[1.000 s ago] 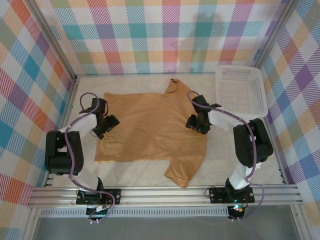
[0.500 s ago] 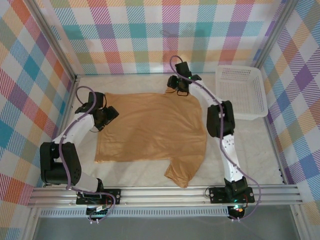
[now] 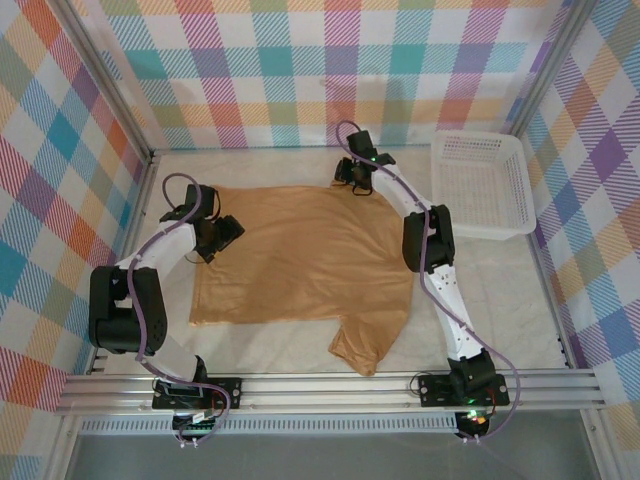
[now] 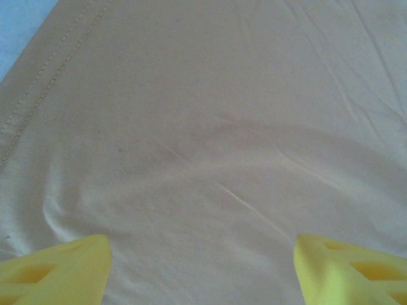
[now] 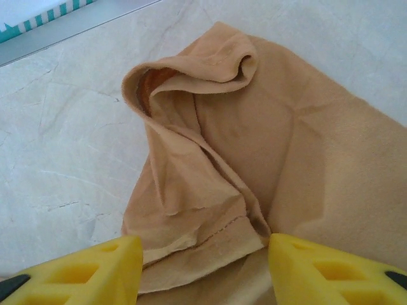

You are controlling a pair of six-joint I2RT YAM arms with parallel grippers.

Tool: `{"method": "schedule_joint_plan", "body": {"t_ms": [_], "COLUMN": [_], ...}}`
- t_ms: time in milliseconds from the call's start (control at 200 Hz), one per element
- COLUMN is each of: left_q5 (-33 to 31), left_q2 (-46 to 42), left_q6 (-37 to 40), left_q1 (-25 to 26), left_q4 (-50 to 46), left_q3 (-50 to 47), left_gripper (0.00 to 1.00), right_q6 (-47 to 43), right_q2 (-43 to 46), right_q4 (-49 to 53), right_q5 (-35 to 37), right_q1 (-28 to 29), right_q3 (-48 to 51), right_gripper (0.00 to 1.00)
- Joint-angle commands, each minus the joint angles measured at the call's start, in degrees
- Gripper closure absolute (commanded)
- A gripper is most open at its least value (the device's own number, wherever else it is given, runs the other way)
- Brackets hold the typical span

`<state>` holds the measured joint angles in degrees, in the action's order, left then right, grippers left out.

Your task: Fold the inside-out t-shirt

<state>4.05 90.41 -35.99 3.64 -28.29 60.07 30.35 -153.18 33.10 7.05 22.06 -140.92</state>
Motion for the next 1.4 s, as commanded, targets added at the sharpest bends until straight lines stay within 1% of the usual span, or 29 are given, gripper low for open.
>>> {"method": "schedule_joint_plan", "body": {"t_ms": [0, 85, 150, 245, 380, 525, 605, 715, 810, 905, 1040, 1075, 1135, 1200, 1300, 1350, 1395], "left_q5": [0.8, 0.6, 0.6, 0.6, 0.3, -0.2, -0.3, -0.2, -0.3, -0.4, -0.5, -0.9, -1.0, -1.1, -1.1, -0.9, -0.4], "left_q2": [0.4, 0.3, 0.3, 0.2, -0.1, -0.1, 0.0, 0.2, 0.4, 0.5, 0.5, 0.3, -0.7, -2.6, -5.3, -6.0, -6.2], "left_q6": [0.0, 0.0, 0.0, 0.0, 0.5, 1.0, 1.1, 1.3, 1.4, 1.4, 1.3, 1.2, 0.9, 0.4, 0.1, 0.3, 0.2], "left_q1": [0.6, 0.6, 0.6, 0.6, 0.6, 0.6, 0.6, 0.6, 0.6, 0.6, 0.6, 0.7, 0.6, 0.6, 0.7, 0.6, 0.7], "left_q4": [0.3, 0.2, 0.1, 0.0, -0.6, -1.3, -1.5, -1.5, -1.6, -1.5, -1.5, -1.7, -2.2, -2.2, -2.3, -2.7, -2.8], "left_q3": [1.9, 2.0, 2.1, 2.0, 2.0, 2.3, 2.5, 2.7, 2.6, 2.5, 2.5, 2.5, 2.2, 1.1, -0.2, -0.2, -0.3], "left_gripper": [0.25, 0.25, 0.25, 0.25, 0.25, 0.25, 0.26, 0.26, 0.26, 0.27, 0.27, 0.27, 0.27, 0.26, 0.25, 0.25, 0.25], "right_q6": [-1.3, -1.1, -0.9, -0.6, -0.1, 0.1, 0.1, 0.5, 1.9, 4.7, 11.5, 13.0, 16.2, 18.2, 18.3, 16.6, 14.5], "right_q2": [-0.2, -0.2, -0.4, -0.7, -1.1, -1.1, -1.1, -1.0, -0.1, 0.4, -1.8, -2.9, -4.8, -6.8, -6.8, -4.3, -1.0], "right_q4": [1.1, 1.1, 0.7, -0.1, -0.7, -1.0, -1.2, -1.1, -2.0, -5.5, -14.4, -16.4, -18.1, -18.5, -12.8, -8.5, -5.6], "right_q5": [0.5, 0.4, -0.1, -1.3, -1.8, -2.0, -2.4, -3.6, -4.8, -8.2, -16.8, -18.9, -22.6, -27.1, -31.6, -32.2, -32.4], "right_q1": [-0.4, -0.6, -0.6, -0.6, -0.7, -0.8, -0.8, -0.8, -0.8, -0.8, -0.7, -0.7, -0.9, -1.1, -1.9, -2.5, -2.7], "right_q3": [-1.9, -1.8, -1.8, -1.8, -2.0, -2.2, -2.4, -3.5, -3.6, -3.5, -4.0, -4.7, -7.1, -11.0, -14.7, -12.9, -8.8], "right_gripper": [0.44, 0.41, 0.41, 0.47, 0.6, 0.63, 0.73, 1.0, 1.0, 1.0, 1.0, 0.95, 0.81, 0.58, 0.56, 0.55, 0.54]}}
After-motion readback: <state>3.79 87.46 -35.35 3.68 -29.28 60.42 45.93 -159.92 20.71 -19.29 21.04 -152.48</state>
